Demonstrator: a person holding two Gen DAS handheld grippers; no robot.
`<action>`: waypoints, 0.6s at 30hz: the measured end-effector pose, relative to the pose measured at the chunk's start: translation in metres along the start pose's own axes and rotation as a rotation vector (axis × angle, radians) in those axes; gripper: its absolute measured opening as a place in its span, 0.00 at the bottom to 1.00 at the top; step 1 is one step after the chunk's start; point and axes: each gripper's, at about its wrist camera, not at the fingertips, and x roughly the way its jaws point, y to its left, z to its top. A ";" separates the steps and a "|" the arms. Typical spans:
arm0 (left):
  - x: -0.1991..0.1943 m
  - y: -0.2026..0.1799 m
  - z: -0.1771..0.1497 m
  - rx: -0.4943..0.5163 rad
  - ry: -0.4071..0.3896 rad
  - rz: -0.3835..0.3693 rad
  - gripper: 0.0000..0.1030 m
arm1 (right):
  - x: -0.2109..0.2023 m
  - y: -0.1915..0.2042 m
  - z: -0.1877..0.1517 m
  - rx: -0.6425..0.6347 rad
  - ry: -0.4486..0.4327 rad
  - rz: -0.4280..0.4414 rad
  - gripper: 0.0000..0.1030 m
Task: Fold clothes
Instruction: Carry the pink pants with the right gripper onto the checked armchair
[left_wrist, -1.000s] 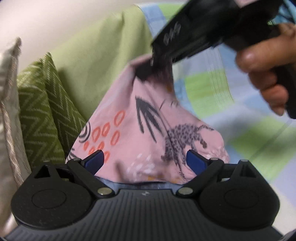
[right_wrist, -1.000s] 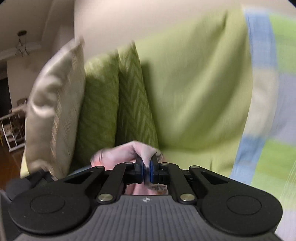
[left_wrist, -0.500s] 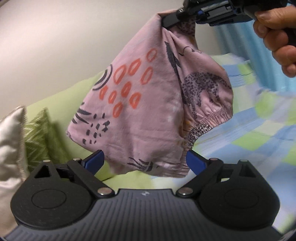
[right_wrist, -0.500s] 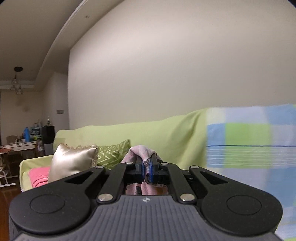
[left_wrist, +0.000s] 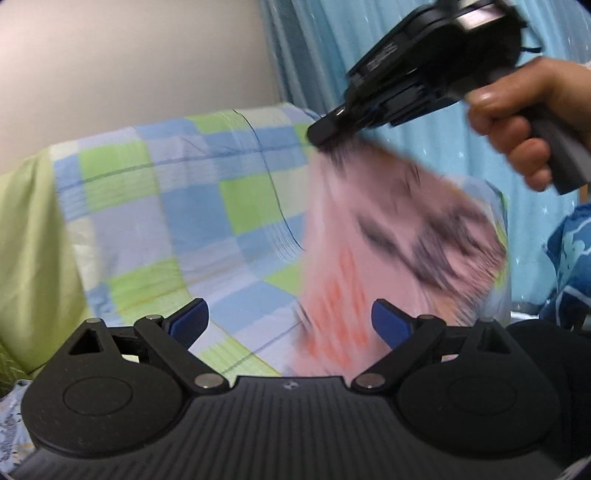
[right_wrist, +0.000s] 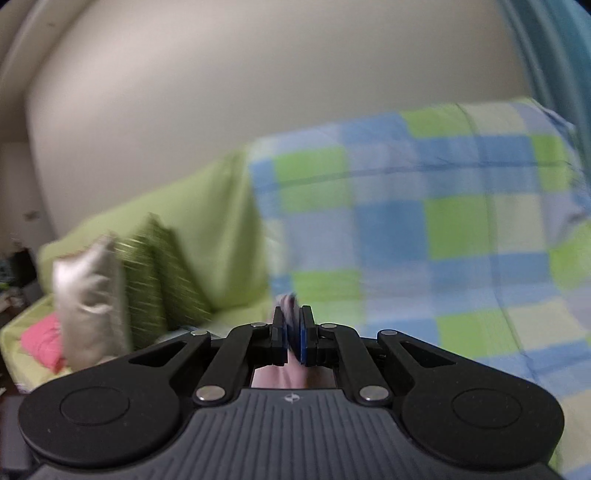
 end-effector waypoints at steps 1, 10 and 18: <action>0.009 -0.003 0.002 0.007 0.013 -0.005 0.91 | 0.007 -0.012 -0.003 0.013 0.016 -0.017 0.06; 0.100 -0.026 -0.033 0.058 0.155 -0.103 0.91 | 0.069 -0.121 -0.026 0.020 0.024 -0.171 0.27; 0.162 -0.066 -0.071 0.223 0.331 -0.232 0.64 | 0.037 -0.176 -0.146 -0.021 0.316 -0.099 0.58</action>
